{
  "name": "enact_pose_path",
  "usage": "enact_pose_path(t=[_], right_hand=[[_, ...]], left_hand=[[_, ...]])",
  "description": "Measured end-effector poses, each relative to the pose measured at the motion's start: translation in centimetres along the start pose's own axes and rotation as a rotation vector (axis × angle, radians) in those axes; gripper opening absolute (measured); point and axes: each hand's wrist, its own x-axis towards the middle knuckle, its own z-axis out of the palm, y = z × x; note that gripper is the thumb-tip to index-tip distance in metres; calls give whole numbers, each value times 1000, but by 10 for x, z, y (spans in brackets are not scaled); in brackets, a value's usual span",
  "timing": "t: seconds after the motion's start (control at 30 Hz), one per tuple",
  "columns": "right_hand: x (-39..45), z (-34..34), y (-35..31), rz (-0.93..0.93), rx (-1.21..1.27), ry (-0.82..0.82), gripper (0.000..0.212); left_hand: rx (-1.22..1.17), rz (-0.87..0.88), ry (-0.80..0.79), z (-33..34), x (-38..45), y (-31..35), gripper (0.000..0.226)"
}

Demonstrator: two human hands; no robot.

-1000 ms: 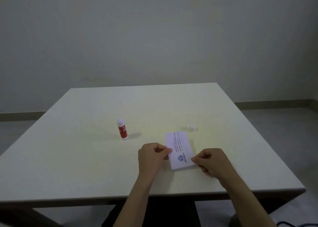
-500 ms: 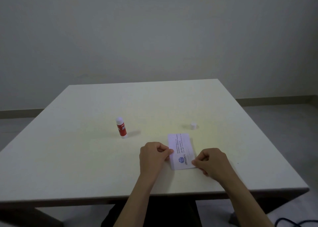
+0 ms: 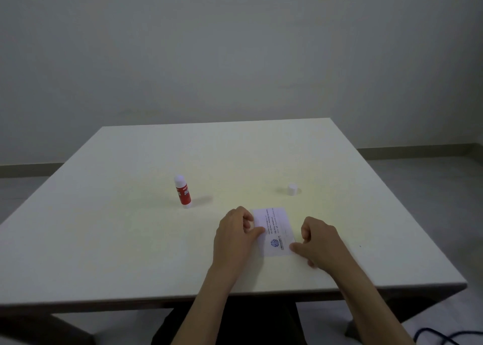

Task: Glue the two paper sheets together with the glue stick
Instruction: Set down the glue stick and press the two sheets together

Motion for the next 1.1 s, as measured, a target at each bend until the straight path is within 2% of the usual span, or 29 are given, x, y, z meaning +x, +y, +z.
enact_pose_path(t=[0.07,0.13,0.17,0.23,0.53,0.6,0.67,0.7,0.77,0.87,0.93,1.1], right_hand=[[2,1,1,-3,-5,-1,41],[1,1,1,-2,-12,0,40],[1,2,0,-2,-16,1,40],[1,2,-1,-4,-29,4,38],[0,29,-28,-112,-206,-67,33],[-3,38,-36,-130,-279,-69,26],[-8,42,-43,-229,-390,-23,13],[-10,43,-44,-320,-450,14,14],[-14,48,-40,-531,-553,11,37],[-18,55,-30,-726,-677,-162,57],[-9,53,-20,-726,-733,-222,58],[36,41,-24,-631,-774,-192,49]], left_hand=[[86,155,-155,-5,0,-4,41],[400,341,-358,-7,-1,-11,58],[530,392,-431,-6,-2,-13,60],[646,389,-515,-2,-5,-16,61],[702,340,-570,-39,-1,-40,63],[683,325,-555,-48,-5,-48,65],[657,319,-543,-53,-7,-54,68],[643,313,-542,-54,-6,-55,70],[616,300,-541,-55,-2,-58,77],[589,276,-560,-55,6,-59,91],[577,271,-567,-55,10,-60,96],[617,292,-569,-57,14,-61,98]])
